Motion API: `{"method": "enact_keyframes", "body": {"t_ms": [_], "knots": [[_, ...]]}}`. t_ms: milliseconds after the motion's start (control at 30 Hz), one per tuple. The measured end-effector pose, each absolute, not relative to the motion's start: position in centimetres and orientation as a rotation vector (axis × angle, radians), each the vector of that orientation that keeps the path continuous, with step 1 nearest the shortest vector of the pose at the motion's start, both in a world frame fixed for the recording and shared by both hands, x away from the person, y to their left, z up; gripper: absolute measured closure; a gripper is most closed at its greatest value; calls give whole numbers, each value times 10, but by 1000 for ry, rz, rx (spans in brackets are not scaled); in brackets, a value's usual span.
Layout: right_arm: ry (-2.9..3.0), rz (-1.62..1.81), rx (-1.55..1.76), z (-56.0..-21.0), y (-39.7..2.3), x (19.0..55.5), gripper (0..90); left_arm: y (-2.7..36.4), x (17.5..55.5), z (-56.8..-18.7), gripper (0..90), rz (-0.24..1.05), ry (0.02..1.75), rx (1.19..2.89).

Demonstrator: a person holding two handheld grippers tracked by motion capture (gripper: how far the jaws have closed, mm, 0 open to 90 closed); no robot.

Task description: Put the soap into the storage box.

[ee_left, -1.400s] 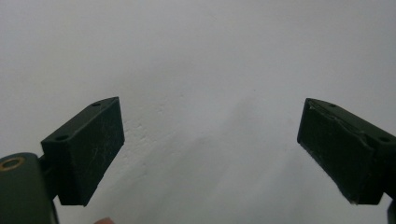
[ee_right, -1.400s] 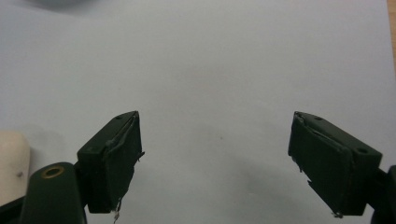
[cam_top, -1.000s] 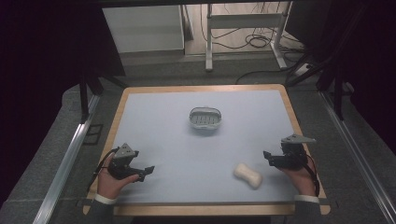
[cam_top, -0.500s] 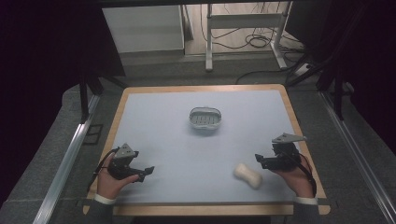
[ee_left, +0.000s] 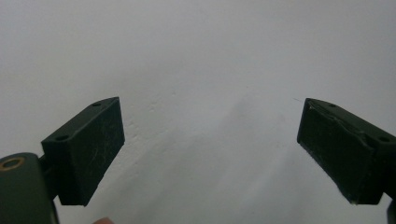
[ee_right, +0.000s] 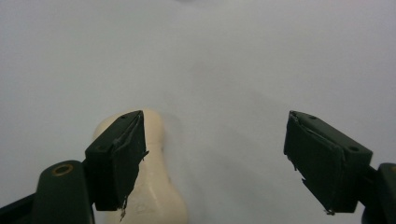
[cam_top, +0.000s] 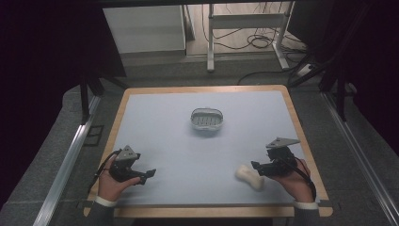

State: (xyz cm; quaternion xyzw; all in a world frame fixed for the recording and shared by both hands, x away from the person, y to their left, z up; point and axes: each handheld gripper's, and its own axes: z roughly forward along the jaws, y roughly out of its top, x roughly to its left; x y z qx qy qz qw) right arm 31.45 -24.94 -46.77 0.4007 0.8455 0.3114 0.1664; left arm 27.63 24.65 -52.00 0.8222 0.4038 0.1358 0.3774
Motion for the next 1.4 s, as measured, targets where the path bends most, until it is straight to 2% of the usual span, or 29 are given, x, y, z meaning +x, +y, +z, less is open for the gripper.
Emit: {"method": "enact_keyframes", "body": {"t_ms": [367, 800, 1100, 1300, 1400], "knots": [[2533, 792, 1085, -468, -234, 304, 213, 250, 273, -517, 79, 343, 1029, 2083], [2697, 574, 1018, -477, -204, 310, 239, 251, 272, -516, 79, 343, 1029, 2078], [2794, 432, 989, -488, -195, 314, 305, 249, 272, -517, 79, 346, 1024, 2089], [2829, 338, 963, -495, -189, 317, 460, 249, 272, -518, 79, 349, 1025, 2093], [2839, 327, 963, -494, -189, 318, 494, 249, 272, -518, 79, 349, 1024, 2095]]}}
